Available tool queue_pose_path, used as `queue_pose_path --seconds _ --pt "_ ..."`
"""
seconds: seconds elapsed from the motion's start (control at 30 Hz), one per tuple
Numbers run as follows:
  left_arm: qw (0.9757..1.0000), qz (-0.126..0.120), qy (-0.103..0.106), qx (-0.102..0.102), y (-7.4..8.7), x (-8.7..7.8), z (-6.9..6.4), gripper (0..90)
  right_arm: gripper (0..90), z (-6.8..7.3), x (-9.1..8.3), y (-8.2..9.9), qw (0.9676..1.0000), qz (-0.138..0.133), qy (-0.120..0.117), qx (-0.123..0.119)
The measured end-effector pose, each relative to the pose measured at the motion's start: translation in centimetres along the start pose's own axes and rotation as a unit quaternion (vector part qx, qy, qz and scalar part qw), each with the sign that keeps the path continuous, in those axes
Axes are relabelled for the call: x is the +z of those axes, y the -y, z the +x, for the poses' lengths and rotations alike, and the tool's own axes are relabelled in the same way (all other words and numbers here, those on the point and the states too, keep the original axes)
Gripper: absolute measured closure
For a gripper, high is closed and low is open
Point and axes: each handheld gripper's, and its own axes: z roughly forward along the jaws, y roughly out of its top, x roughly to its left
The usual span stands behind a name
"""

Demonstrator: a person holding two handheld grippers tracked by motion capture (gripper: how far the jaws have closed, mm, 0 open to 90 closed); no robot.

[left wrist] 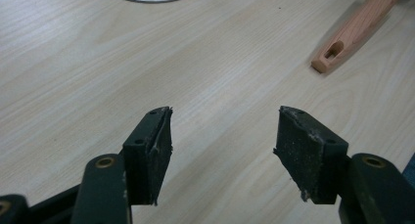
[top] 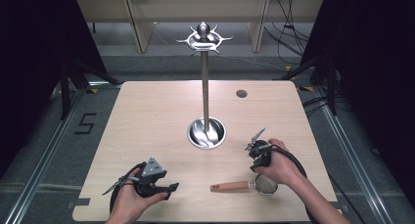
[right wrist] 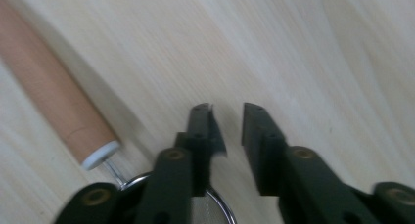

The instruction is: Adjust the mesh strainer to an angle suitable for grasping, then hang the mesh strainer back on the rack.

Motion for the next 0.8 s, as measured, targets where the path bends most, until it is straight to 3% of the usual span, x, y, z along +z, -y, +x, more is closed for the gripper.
queue_pose_path --seconds 0.03,0.07,0.1,0.17,0.23,0.27,0.3,0.33,0.47,0.5,0.67,0.7,0.77,0.8 --pt "1.0 0.005 0.003 0.006 0.0 -0.1 0.1 37.0 64.0 0.2 -0.2 0.0 0.9997 -0.011 0.0 -0.021" --pt "1.0 0.005 0.003 0.006 0.0 -0.1 0.1 36.9 64.0 0.2 -0.2 0.0 0.9997 -0.011 0.0 -0.021" --pt "1.0 0.004 0.003 0.0 0.2 0.0 0.1 36.9 60.5 0.5 -0.5 0.0 0.998 -0.034 -0.007 -0.053" --pt "1.0 0.005 0.004 0.005 0.3 0.0 0.1 36.7 58.4 1.0 -0.9 0.1 0.9974 -0.039 -0.014 -0.058" --pt "1.0 0.003 0.004 -0.001 0.2 0.0 0.0 36.7 57.7 1.3 -1.1 0.1 0.9953 -0.041 -0.018 -0.086" --pt "1.0 0.003 0.004 -0.001 0.2 0.0 0.0 36.6 57.7 1.3 -1.1 0.1 0.9953 -0.041 -0.018 -0.086" --pt "1.0 0.001 0.005 0.001 0.2 -0.1 -0.1 36.6 57.1 1.5 -1.2 0.0 0.9946 -0.039 -0.019 -0.095" --pt "1.0 0.0 0.004 0.008 0.1 -0.2 -0.1 36.6 54.7 2.1 -1.4 -0.1 0.9908 -0.032 -0.024 -0.129" --pt "1.0 0.001 0.004 -0.001 0.1 -0.1 0.0 36.6 51.1 2.7 -1.7 -0.4 0.9852 -0.022 -0.03 -0.168" --pt "1.0 0.001 0.006 0.006 0.1 -0.2 0.1 36.6 50.8 2.9 -1.8 -0.5 0.9844 -0.022 -0.033 -0.171" --pt "0.9999 -0.006 0.011 -0.009 -0.1 0.0 -0.2 36.6 52.9 3.6 -1.8 -0.7 0.9766 -0.019 -0.046 -0.209" --pt "0.9999 -0.003 0.012 -0.002 -0.1 -0.1 -0.3 36.6 52.9 3.6 -1.9 -0.7 0.9743 -0.004 -0.037 -0.222" --pt "0.9999 -0.005 0.013 -0.006 0.0 -0.1 -0.5 36.6 52.4 4.0 -1.7 -0.7 0.9721 0.023 -0.041 -0.23" --pt "0.9999 -0.005 0.013 -0.006 0.0 -0.1 -0.5 36.6 52.4 4.0 -1.7 -0.7 0.9721 0.023 -0.041 -0.23"
